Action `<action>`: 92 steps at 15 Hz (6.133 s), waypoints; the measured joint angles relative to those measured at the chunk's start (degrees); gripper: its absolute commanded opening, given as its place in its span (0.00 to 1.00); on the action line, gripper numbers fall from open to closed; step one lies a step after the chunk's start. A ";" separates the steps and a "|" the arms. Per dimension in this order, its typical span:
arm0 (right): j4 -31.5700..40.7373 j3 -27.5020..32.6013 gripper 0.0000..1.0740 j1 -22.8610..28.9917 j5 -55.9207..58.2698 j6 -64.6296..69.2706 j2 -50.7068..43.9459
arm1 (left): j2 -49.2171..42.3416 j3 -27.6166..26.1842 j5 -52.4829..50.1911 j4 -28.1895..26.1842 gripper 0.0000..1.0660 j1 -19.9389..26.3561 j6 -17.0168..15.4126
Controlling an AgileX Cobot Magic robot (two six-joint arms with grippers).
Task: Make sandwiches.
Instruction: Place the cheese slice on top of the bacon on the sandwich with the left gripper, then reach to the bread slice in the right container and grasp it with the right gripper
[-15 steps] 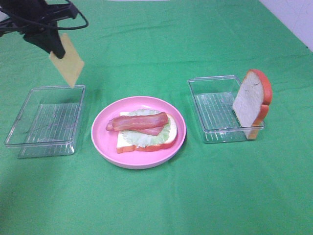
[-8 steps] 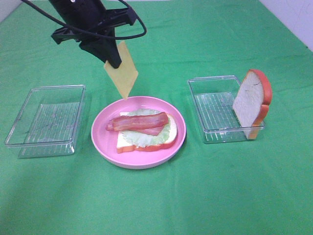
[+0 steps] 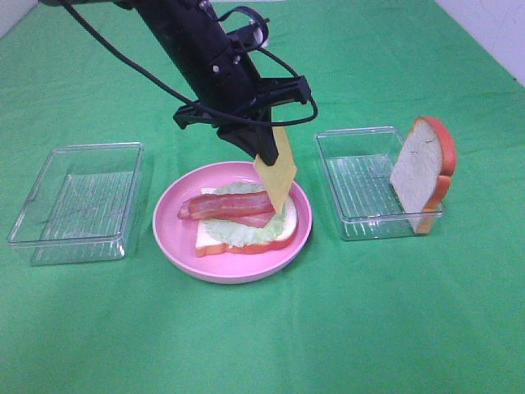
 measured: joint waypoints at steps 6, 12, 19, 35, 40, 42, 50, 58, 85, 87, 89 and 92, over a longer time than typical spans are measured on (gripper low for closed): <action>0.00 0.00 0.92 0.00 0.00 0.00 0.00 | 3.61 -0.06 -0.52 0.23 0.00 -0.34 -0.06; 0.00 0.00 0.92 0.00 0.00 0.00 0.00 | 3.61 -0.06 -0.40 13.35 0.00 -0.34 -5.44; 0.00 0.00 0.92 0.00 0.00 0.00 0.00 | 3.61 -0.06 0.00 14.50 0.16 -0.34 -5.84; 0.00 0.00 0.92 0.00 0.00 0.00 0.00 | -4.41 -10.20 8.08 26.93 0.94 15.24 -3.90; 0.00 0.00 0.92 0.00 0.00 0.00 0.00 | -12.43 0.52 8.08 27.22 0.94 34.03 -0.57; 0.00 0.00 0.92 0.00 0.00 0.00 0.00 | -15.24 5.73 8.08 26.93 0.94 35.24 1.09; 0.00 0.00 0.92 0.00 0.00 0.00 0.00 | -59.53 45.44 4.41 23.72 0.94 35.01 5.21; 0.00 0.00 0.92 0.00 0.00 0.00 0.00 | -99.47 60.85 6.07 20.34 0.94 35.01 9.34; 0.00 0.00 0.92 0.00 0.00 0.00 0.00 | -127.14 78.15 1.49 24.06 0.94 31.74 3.95; 0.00 0.00 0.92 0.00 0.00 0.00 0.00 | -127.14 78.15 1.32 24.06 0.94 31.74 3.95; 0.00 0.00 0.92 0.00 0.00 0.00 0.00 | -127.14 78.15 1.32 24.06 0.94 31.74 3.95; 0.00 0.00 0.92 0.00 0.00 0.00 0.00 | -127.14 78.15 1.32 24.06 0.94 31.74 3.95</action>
